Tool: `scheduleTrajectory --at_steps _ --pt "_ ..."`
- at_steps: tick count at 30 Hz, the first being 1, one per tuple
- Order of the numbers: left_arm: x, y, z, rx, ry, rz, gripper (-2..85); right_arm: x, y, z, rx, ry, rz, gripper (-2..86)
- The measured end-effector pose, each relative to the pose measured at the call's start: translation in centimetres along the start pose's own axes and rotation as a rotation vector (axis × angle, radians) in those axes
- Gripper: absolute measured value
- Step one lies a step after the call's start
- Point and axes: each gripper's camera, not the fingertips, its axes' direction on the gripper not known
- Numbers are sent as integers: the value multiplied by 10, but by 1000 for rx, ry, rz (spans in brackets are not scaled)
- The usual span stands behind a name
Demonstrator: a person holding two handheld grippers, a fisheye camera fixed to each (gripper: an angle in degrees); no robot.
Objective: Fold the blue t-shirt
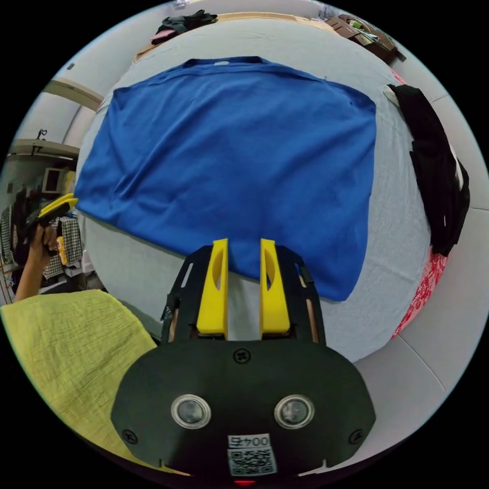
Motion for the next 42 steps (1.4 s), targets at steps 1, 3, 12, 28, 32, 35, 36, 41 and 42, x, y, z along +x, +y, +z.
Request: scheduleTrajectory --at_steps 1,3,12,28,32,35,36,41,42 --pt "0 -1 1 -6 -6 9 77 -4 0 -1 17 26 -4 88" --pt "-4 -6 5 -28 -12 32 70 -11 -2 -1 12 46 -19 87" --pt "-41 -2 -7 -25 -42 -32 33 -29 -19 -7 -14 66 -52 89" --pt "-102 -159 -58 138 -1 86 95 -36 -38 -26 -4 70 -38 87" --pt "-115 -220 -44 103 -18 116 115 -33 -44 -33 -13 66 -36 87" --pt "-122 -246 -33 67 -17 135 117 -29 -48 -38 -25 59 -29 86" --pt "-126 -253 -30 61 -11 135 114 -29 -49 -40 -26 57 -28 86" --pt "-138 -270 -30 114 -4 106 51 -18 -50 -51 -28 38 -11 84" --pt "-142 -274 -26 96 -39 81 44 -17 -50 -52 -27 36 -8 83"
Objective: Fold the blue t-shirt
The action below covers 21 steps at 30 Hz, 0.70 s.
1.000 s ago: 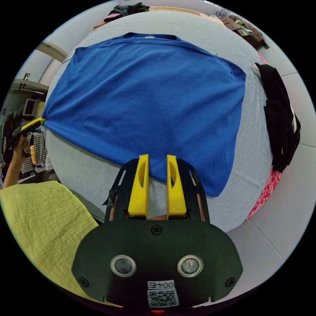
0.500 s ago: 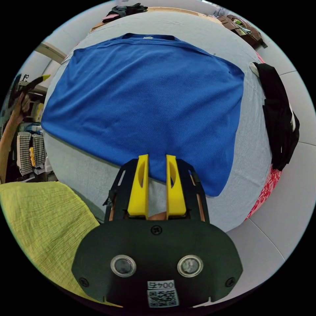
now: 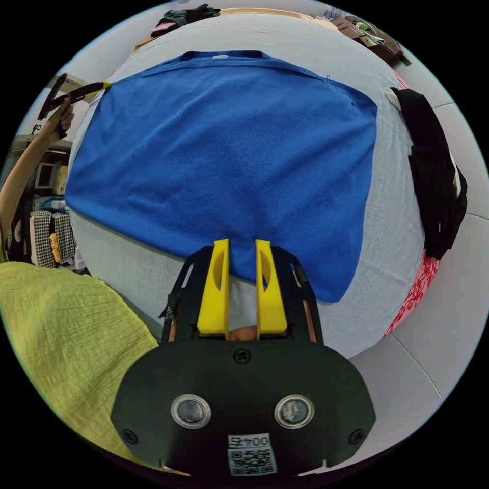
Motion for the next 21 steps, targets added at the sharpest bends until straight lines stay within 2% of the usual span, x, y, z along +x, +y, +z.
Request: scheduleTrajectory --at_steps 4,10,16,21 --pt "-16 -5 16 -50 -33 -46 35 11 6 -9 24 -16 20 79" --pt "-45 -5 12 -5 111 -108 53 29 28 -27 97 -67 62 87" --pt "-72 11 -14 63 191 -145 55 96 58 -86 393 -178 224 113" --pt "-19 38 -30 94 221 -13 49 184 15 -127 502 -250 357 108"
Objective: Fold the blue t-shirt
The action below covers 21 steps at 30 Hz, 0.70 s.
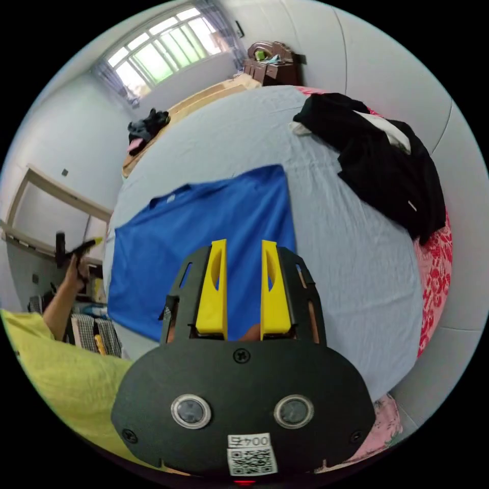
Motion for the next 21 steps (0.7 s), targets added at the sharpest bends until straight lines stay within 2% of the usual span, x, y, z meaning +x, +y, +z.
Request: scheduleTrajectory --at_steps 5,8,16,21 --pt "48 35 32 -55 -88 46 35 35 -85 9 75 54 60 105" --pt "59 47 52 -96 -97 34 27 51 -116 22 35 45 107 104" --pt "71 53 75 -145 -158 41 16 58 -150 40 -45 158 75 63" --pt "67 53 77 -155 -115 25 12 67 -166 31 -90 181 34 29"
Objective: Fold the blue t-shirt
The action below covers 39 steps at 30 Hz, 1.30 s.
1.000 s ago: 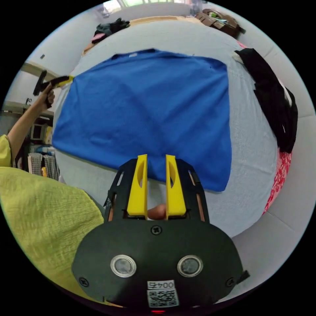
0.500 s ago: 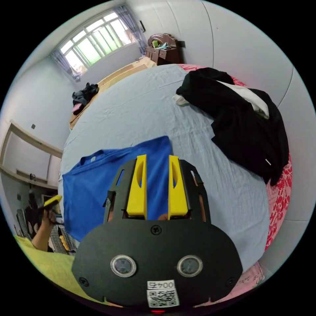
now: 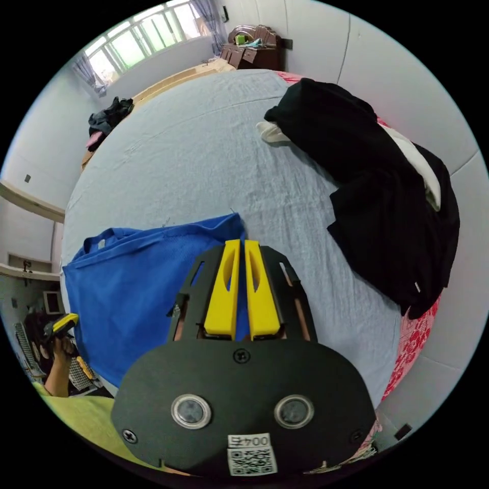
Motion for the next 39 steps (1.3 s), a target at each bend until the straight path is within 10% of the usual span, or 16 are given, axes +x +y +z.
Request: scheduleTrajectory --at_steps 20,39 --pt "45 17 4 41 -55 51 12 21 220 -137 -3 -158 -125 67" --pt "72 167 -53 78 -23 -151 31 28 212 -150 -196 -137 -257 122"
